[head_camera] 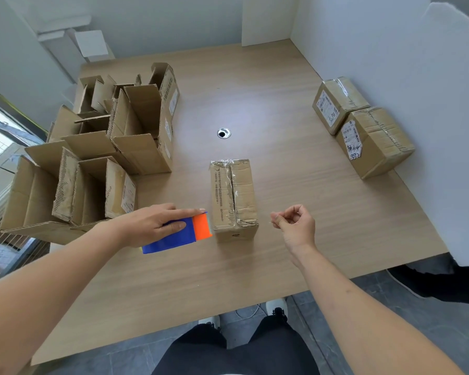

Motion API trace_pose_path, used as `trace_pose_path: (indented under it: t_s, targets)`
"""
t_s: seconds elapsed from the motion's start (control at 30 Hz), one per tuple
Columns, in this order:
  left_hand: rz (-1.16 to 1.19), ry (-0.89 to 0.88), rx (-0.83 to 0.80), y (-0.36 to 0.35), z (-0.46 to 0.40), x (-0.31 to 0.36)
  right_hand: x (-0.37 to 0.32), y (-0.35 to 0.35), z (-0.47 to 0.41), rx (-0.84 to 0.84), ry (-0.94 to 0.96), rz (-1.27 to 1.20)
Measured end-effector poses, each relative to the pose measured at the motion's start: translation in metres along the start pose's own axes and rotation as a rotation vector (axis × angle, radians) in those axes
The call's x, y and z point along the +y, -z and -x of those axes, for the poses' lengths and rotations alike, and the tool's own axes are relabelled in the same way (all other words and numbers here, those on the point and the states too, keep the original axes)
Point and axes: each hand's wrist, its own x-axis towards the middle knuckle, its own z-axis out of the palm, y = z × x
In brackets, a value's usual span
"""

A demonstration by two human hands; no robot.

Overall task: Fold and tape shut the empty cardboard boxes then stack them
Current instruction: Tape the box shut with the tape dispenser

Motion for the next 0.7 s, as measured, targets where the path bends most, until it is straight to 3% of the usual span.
trace_pose_path:
  t_s: [0.47, 0.7]
  targets:
    - [-0.025, -0.063, -0.020, 0.003, -0.015, -0.003, 0.009, 0.018, -0.002, -0.058, -0.035, -0.177]
    - [-0.039, -0.081, -0.038, -0.006, -0.020, -0.002, 0.017, 0.026, -0.005, -0.156, -0.177, -0.204]
